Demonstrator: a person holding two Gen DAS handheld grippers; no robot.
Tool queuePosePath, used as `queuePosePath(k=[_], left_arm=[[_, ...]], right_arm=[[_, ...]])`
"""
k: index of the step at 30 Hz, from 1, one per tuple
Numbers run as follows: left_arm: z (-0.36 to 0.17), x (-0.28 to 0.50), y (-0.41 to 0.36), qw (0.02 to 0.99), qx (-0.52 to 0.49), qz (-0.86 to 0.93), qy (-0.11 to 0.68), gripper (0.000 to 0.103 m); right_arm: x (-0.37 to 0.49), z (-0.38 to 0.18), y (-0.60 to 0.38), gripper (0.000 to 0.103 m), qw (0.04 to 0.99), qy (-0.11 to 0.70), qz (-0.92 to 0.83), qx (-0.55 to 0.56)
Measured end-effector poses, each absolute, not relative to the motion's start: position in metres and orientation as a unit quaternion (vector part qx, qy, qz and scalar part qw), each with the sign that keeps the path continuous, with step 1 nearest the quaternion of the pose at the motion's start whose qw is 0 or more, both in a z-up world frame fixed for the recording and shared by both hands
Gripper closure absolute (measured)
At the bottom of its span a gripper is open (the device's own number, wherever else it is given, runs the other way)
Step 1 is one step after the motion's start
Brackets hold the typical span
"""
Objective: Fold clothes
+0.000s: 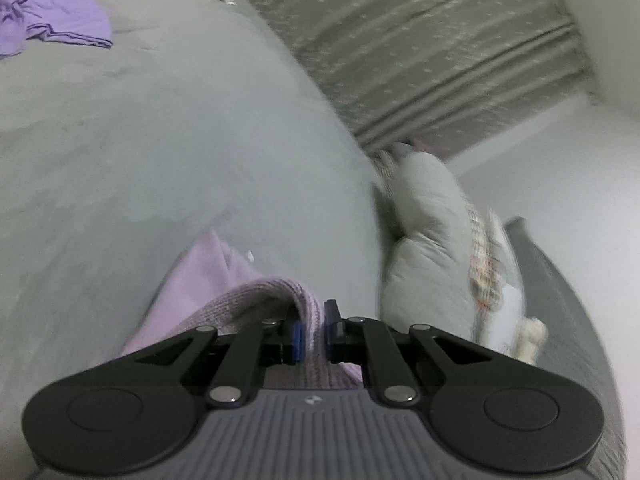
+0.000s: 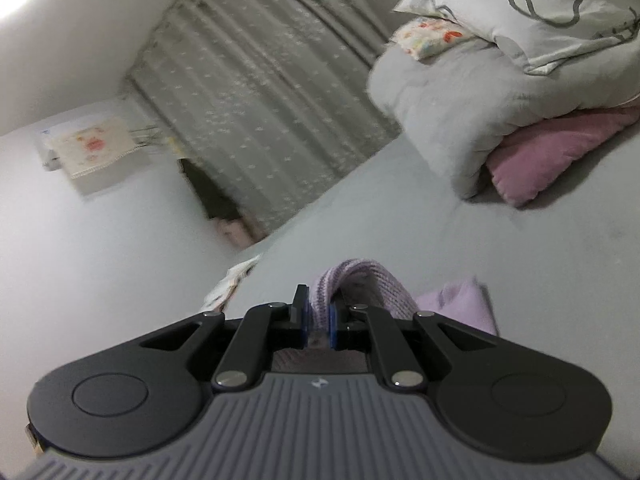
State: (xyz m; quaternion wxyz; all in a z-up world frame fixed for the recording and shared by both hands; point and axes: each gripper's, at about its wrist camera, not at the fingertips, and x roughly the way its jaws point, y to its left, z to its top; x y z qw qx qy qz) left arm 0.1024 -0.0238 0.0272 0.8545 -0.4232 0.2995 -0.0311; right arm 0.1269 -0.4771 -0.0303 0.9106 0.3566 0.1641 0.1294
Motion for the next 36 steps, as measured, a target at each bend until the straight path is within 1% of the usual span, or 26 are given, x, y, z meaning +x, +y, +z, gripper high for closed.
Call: queuePosePath(k=[3,9,10,13,14,17,18,19,20,21,22,23,24,25,26,28,29,30,31,32,33,34,35,36], left_arm=[[0.003,0.152,-0.028,0.849,-0.417,0.004,0.324,0.094],[-0.042,0.213,-0.031,0.833,-0.409,0.050,0.368,0.094],[-0.044,0.216,-0.030,0.831,-0.411,0.053,0.370,0.093],[-0.051,0.227,-0.026,0.824,-0.416,0.051,0.381,0.088],[-0.050,0.230,-0.025,0.826,-0.410,0.043,0.384,0.085],[-0.039,0.232,-0.016,0.836,-0.397,0.026,0.379,0.084],[-0.036,0.230,-0.013,0.837,-0.402,0.024,0.371,0.081],[-0.029,0.224,-0.010,0.848,-0.397,0.035,0.350,0.066],[-0.021,0.219,-0.007,0.859,-0.390,0.049,0.329,0.044],[-0.013,0.214,-0.002,0.873,-0.373,0.062,0.307,0.037],[-0.005,0.210,0.002,0.884,-0.357,0.067,0.293,0.034],[-0.001,0.208,0.003,0.888,-0.352,0.067,0.290,0.034],[0.004,0.203,0.009,0.889,-0.347,0.066,0.292,0.034],[0.008,0.197,0.011,0.889,-0.346,0.063,0.293,0.034],[0.011,0.189,0.011,0.894,-0.339,0.052,0.288,0.034],[0.018,0.176,0.001,0.912,-0.299,0.020,0.281,0.034],[0.024,0.162,-0.016,0.930,-0.234,-0.014,0.283,0.034],[0.024,0.162,-0.021,0.933,-0.222,-0.020,0.283,0.033],[0.023,0.143,-0.058,0.950,-0.110,-0.080,0.282,0.031],[0.017,0.133,-0.082,0.952,-0.042,-0.111,0.283,0.027],[0.011,0.124,-0.105,0.949,0.020,-0.138,0.282,0.027],[0.004,0.119,-0.128,0.945,0.072,-0.146,0.285,0.027],[-0.005,0.118,-0.145,0.941,0.098,-0.147,0.289,0.027],[-0.013,0.116,-0.160,0.937,0.122,-0.147,0.293,0.027]], right_arm=[[0.172,-0.051,-0.477,0.093,0.908,0.191,0.097,0.360],[0.238,-0.092,-0.473,0.093,0.905,0.252,0.045,0.339],[0.239,-0.094,-0.472,0.093,0.905,0.255,0.044,0.337],[0.253,-0.109,-0.465,0.090,0.903,0.286,0.027,0.321],[0.253,-0.107,-0.465,0.087,0.905,0.284,0.026,0.315],[0.255,-0.101,-0.462,0.086,0.913,0.281,0.021,0.297],[0.255,-0.099,-0.462,0.086,0.915,0.279,0.020,0.290],[0.255,-0.097,-0.461,0.083,0.917,0.278,0.018,0.284],[0.256,-0.095,-0.460,0.079,0.920,0.276,0.017,0.279],[0.255,-0.091,-0.461,0.077,0.920,0.272,0.019,0.280],[0.254,-0.088,-0.463,0.062,0.922,0.267,0.020,0.281],[0.251,-0.083,-0.464,0.033,0.925,0.256,0.007,0.279],[0.246,-0.073,-0.467,0.024,0.933,0.233,-0.022,0.272],[0.241,-0.067,-0.471,0.021,0.937,0.219,-0.036,0.268],[0.236,-0.062,-0.475,0.021,0.941,0.206,-0.049,0.265],[0.227,-0.055,-0.477,0.021,0.944,0.214,-0.034,0.249],[0.223,-0.052,-0.476,0.021,0.946,0.221,-0.016,0.237],[0.217,-0.048,-0.470,0.021,0.951,0.230,0.019,0.207],[0.212,-0.047,-0.461,0.021,0.955,0.241,0.055,0.164],[0.207,-0.046,-0.450,0.021,0.956,0.251,0.092,0.117],[0.198,-0.050,-0.431,0.021,0.954,0.263,0.137,0.040],[0.190,-0.054,-0.411,0.022,0.945,0.272,0.179,-0.037],[0.185,-0.060,-0.393,0.023,0.933,0.280,0.204,-0.093],[0.181,-0.065,-0.379,0.023,0.923,0.288,0.223,-0.126]])
